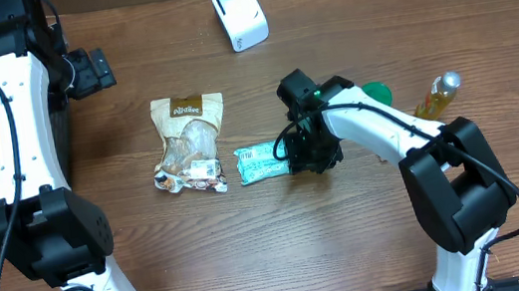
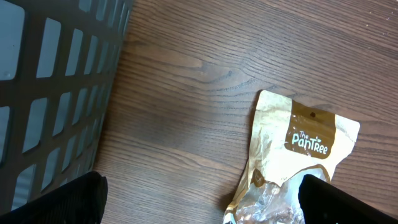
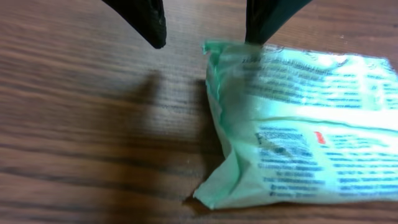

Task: Scan the item barcode

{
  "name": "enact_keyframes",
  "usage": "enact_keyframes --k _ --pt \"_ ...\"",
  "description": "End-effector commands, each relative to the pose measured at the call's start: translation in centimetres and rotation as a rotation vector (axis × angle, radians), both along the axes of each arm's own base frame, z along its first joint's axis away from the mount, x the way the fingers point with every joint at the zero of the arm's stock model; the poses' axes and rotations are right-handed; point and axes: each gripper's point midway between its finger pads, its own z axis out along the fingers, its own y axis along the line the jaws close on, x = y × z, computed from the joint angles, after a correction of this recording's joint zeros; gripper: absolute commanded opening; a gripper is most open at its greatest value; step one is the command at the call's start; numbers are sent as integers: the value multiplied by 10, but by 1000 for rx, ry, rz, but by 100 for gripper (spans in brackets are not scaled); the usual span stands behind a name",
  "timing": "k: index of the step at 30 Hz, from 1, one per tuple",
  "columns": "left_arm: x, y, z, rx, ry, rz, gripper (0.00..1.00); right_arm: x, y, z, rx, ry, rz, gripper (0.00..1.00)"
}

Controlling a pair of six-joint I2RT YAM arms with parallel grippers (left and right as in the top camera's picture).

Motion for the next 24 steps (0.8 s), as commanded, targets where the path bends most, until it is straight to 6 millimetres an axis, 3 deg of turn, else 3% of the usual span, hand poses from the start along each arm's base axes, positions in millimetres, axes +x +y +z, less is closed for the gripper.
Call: enact_keyframes --k 1,3,7,10,15,19,24 --pt "3 0 6 5 -18 -19 100 24 6 37 29 -86 21 39" --pt "3 0 6 5 -18 -19 100 18 2 49 10 -49 29 43" --pt "3 0 6 5 -18 -19 100 -4 2 47 26 52 -1 65" --pt "3 0 6 5 -18 -19 100 -7 5 40 49 66 -16 66" --pt "3 0 6 5 -18 -19 100 22 14 22 107 -62 -18 66" --pt "3 0 6 5 -18 -19 100 36 6 17 123 -91 -55 65" --pt "3 0 6 5 -18 -19 100 40 -2 10 145 -62 -85 58"
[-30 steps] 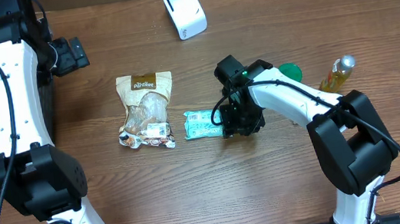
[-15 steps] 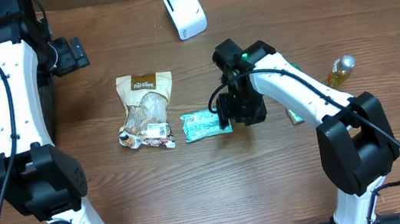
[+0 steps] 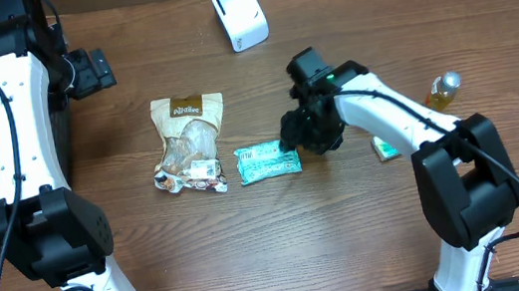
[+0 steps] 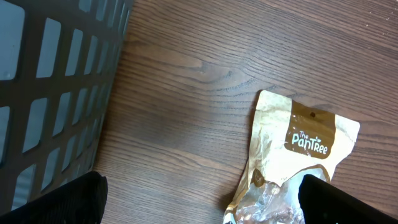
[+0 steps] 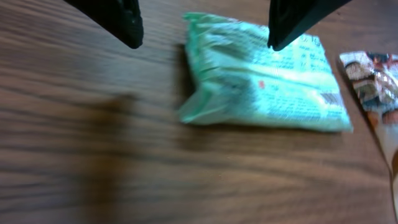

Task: Scan the item barcode

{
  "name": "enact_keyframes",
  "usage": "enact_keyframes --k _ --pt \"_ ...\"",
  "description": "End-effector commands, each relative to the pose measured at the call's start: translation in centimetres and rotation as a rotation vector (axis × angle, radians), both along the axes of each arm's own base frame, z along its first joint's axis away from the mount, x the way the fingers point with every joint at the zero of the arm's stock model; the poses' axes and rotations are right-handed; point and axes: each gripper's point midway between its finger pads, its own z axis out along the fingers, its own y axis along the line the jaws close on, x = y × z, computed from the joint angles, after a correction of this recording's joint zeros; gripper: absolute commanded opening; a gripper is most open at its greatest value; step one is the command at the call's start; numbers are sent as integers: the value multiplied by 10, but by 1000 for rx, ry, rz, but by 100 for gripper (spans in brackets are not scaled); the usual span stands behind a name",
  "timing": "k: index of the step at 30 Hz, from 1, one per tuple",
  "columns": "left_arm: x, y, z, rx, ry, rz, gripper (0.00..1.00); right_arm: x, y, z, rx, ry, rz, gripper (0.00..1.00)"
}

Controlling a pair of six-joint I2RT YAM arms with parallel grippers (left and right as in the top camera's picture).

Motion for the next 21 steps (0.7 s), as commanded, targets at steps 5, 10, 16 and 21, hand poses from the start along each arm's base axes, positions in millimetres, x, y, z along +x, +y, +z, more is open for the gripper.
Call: enact_keyframes --k 5,10,16,21 --pt "3 0 6 5 -18 -19 100 -7 10 -19 113 51 36 56" --pt "3 0 6 5 -18 -19 100 -16 24 -29 227 50 98 56" --pt "3 0 6 5 -18 -19 99 -20 26 -45 270 18 106 56" --pt "3 0 6 5 -18 -19 100 -21 26 -48 271 11 108 47"
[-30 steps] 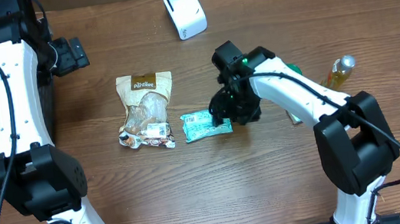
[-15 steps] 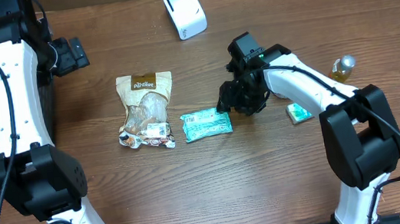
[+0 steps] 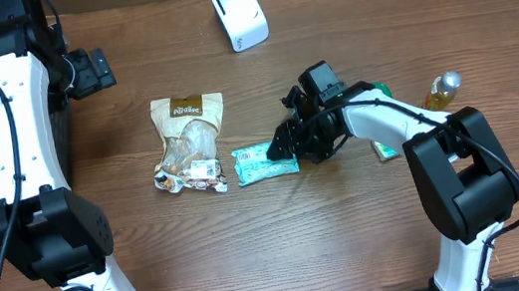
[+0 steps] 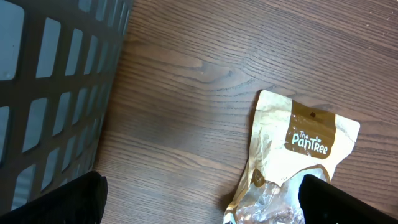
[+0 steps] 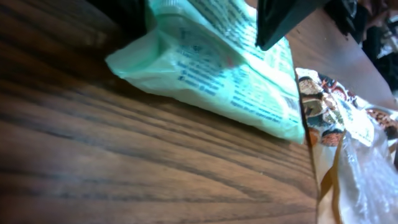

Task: Scan the item barcode

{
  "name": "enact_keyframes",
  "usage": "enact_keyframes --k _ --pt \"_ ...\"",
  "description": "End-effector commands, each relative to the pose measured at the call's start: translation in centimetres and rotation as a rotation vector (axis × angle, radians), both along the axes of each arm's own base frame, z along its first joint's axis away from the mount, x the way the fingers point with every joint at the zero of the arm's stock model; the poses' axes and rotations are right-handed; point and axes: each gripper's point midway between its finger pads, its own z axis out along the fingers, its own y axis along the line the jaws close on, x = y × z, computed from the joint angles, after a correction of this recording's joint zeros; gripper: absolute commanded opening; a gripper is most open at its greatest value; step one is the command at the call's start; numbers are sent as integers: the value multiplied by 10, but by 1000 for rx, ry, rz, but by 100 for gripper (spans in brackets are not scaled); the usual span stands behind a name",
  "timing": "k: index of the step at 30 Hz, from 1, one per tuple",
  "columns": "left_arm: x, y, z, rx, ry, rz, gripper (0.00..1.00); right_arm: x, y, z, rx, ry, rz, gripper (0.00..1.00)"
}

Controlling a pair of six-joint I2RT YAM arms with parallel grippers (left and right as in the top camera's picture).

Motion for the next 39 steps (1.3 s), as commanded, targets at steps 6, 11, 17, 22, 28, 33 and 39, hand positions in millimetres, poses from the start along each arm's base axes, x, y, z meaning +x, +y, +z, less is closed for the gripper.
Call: enact_keyframes --k 6,11,17,22,28,33,39 --pt "3 0 6 5 -18 -19 99 -17 -18 -38 -103 3 3 39" --pt "3 0 6 5 -18 -19 100 -15 -17 -42 -88 -33 4 18" --pt "3 0 6 5 -18 -18 100 0 -16 -10 35 -66 40 4" --pt "3 0 6 5 -18 -18 100 13 -23 52 205 -153 90 4" --pt "3 0 6 5 -18 -18 100 1 -32 83 201 -241 175 4" --pt "3 0 6 5 -18 -18 100 -11 -35 85 193 -208 189 4" --pt "3 0 6 5 -18 -18 100 -15 -36 85 189 -186 188 4"
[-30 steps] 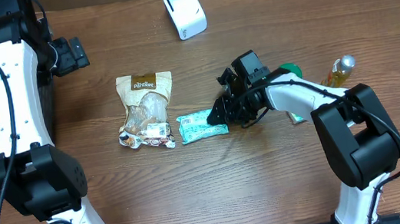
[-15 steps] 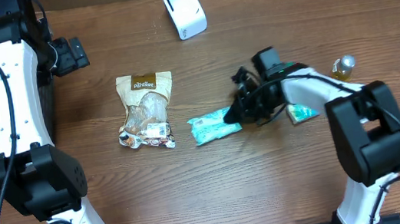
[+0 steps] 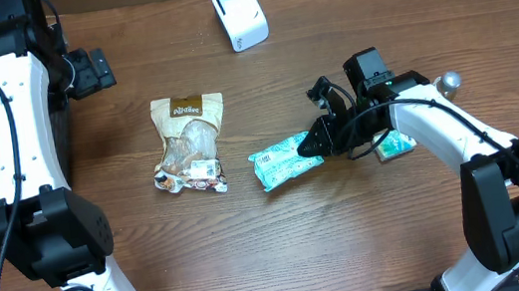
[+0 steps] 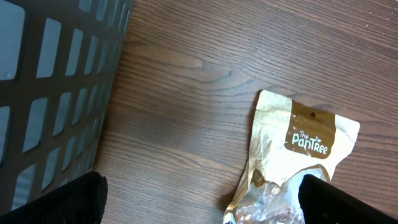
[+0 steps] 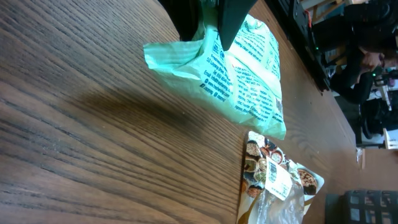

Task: Scan the item barcode

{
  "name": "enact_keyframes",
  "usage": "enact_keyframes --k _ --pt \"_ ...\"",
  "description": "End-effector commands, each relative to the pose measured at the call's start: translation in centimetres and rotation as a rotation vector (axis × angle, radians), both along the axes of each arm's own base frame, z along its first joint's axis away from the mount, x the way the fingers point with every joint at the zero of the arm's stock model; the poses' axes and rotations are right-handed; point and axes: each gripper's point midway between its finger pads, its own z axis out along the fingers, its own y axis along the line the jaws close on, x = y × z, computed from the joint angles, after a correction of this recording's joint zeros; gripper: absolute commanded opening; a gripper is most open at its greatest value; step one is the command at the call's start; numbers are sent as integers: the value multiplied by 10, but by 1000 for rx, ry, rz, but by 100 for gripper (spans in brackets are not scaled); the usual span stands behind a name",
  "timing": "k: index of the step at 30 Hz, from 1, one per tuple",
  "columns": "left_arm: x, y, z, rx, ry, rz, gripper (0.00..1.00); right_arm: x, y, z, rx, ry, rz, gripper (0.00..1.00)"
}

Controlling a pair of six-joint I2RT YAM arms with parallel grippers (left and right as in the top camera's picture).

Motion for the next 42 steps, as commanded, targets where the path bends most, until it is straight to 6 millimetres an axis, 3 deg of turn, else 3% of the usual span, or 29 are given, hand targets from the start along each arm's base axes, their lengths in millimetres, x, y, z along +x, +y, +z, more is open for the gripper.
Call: enact_keyframes --k 1,5,12,18,42 --pt "3 0 6 5 -18 -19 100 4 5 18 35 -42 27 4" --pt "3 0 6 5 -18 -18 100 -3 3 32 30 -70 83 4" --pt "3 0 6 5 -18 -19 100 -16 0 84 44 -166 120 4" --pt "3 0 6 5 -18 -18 99 -22 -1 112 59 -266 135 4" --pt "3 0 6 5 -18 -18 99 -21 -1 114 61 -276 135 4"
